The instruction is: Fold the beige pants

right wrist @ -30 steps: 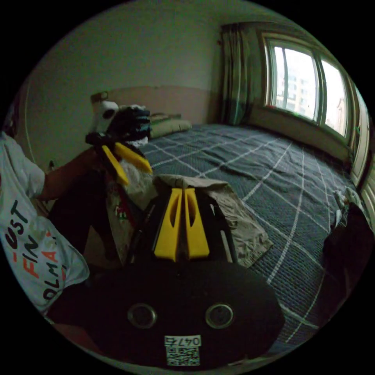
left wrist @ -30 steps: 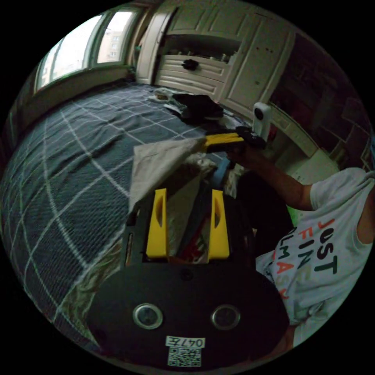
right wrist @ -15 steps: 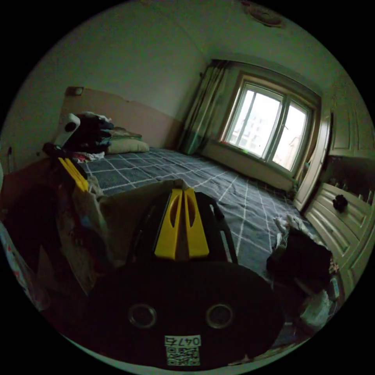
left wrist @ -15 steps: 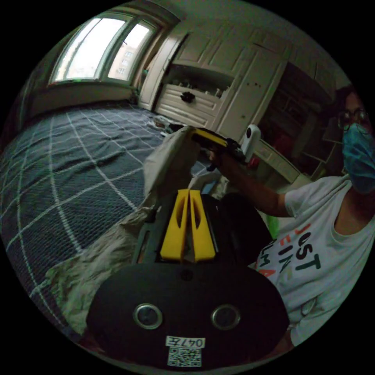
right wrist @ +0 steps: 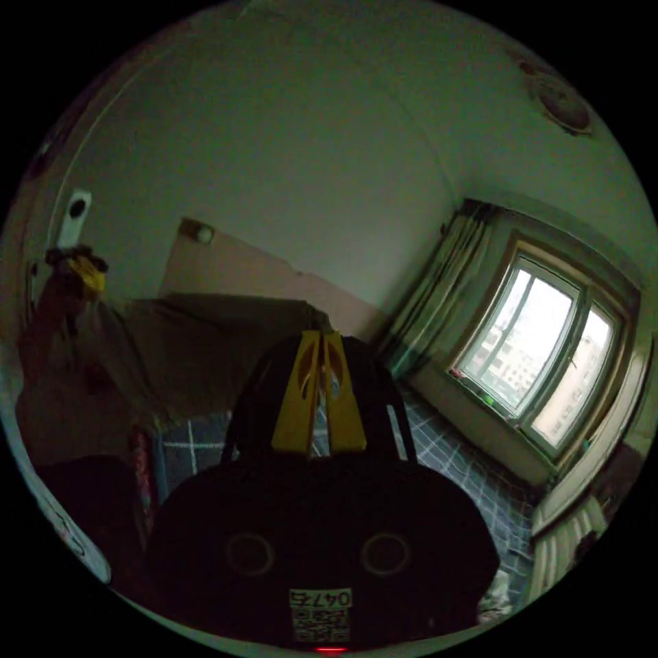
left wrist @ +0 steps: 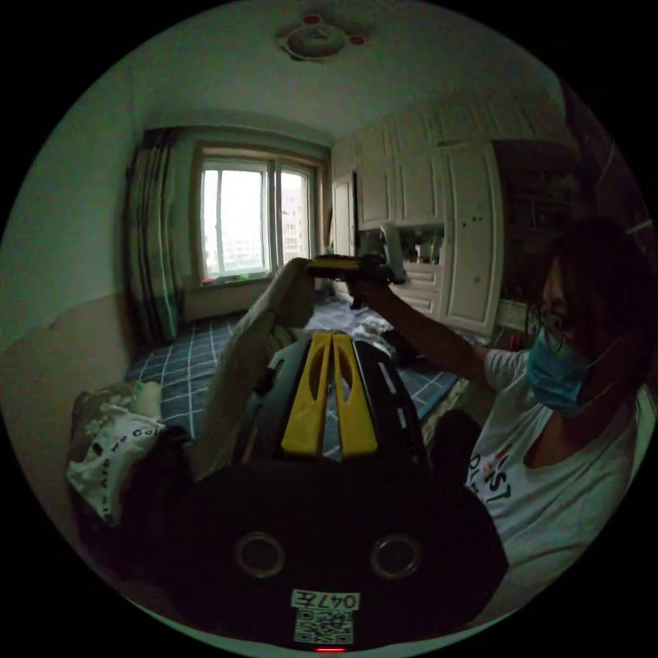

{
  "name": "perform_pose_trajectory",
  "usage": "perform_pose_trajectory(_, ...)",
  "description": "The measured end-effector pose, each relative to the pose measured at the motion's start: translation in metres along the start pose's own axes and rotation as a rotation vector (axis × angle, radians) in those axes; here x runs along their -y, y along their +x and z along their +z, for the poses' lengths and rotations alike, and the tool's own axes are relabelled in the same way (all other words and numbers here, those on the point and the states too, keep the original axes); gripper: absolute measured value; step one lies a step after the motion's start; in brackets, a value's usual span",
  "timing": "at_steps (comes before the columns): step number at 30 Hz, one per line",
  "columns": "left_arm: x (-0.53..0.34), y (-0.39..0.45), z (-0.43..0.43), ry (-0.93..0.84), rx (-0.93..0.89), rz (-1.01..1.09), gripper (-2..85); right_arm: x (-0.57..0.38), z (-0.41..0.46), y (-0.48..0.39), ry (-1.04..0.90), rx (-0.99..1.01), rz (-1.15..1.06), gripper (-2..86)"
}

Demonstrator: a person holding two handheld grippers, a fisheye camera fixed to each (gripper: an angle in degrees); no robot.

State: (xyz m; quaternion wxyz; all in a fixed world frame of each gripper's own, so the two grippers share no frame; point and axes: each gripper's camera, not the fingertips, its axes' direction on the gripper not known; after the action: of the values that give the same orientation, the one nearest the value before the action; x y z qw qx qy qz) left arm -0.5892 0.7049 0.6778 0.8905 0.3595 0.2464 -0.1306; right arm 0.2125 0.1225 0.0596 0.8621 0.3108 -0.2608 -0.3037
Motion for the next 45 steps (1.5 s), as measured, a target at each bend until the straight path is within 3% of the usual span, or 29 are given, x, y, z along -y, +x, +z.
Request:
perform_pose_trajectory(4,-0.02,0.012,0.076,-0.24,-0.147,-0.039,-0.9,-0.048,0.033,-0.005,-0.23,-0.001,-0.057,-0.3)
perform_pose_trajectory(8,-0.074,0.022,0.189,-0.372,-0.49,-0.176,-0.9,-0.115,0.052,-0.001,-0.447,-0.018,-0.085,-0.3)
perform_pose_trajectory(11,-0.127,0.039,0.28,-0.455,-0.703,-0.307,-0.9,-0.176,0.072,0.009,-0.744,0.006,-0.135,-0.3)
perform_pose_trajectory(13,-0.161,0.054,0.332,-0.512,-0.765,-0.399,-0.9,-0.239,0.094,0.016,-0.967,0.052,-0.113,-0.3)
perform_pose_trajectory(19,-0.229,0.099,0.435,-0.655,-0.762,-0.512,-0.9,-0.402,0.121,0.019,-1.257,0.102,0.037,0.1)
perform_pose_trajectory(27,-0.221,0.095,0.435,-0.593,-0.69,-0.436,-1.0,-0.458,0.064,0.047,-1.086,-0.02,0.374,8.8)
perform_pose_trajectory(30,-0.222,0.075,0.407,-0.527,-0.574,-0.43,-1.0,-0.454,0.006,0.044,-0.937,0.054,0.5,9.1)
perform_pose_trajectory(33,-0.223,0.063,0.389,-0.546,-0.415,-0.392,-1.0,-0.456,-0.036,0.015,-0.909,0.155,0.537,11.1)
perform_pose_trajectory(36,-0.215,0.077,0.4,-0.591,-0.382,-0.301,-1.0,-0.457,-0.065,-0.02,-0.935,0.173,0.485,11.8)
perform_pose_trajectory(41,-0.195,0.154,0.462,-0.616,-0.45,-0.074,-0.9,-0.449,-0.078,-0.075,-0.923,0.294,0.204,10.3)
perform_pose_trajectory(45,-0.189,0.172,0.489,-0.611,-0.423,-0.086,-0.9,-0.455,-0.063,-0.09,-1.0,0.268,0.067,5.6)
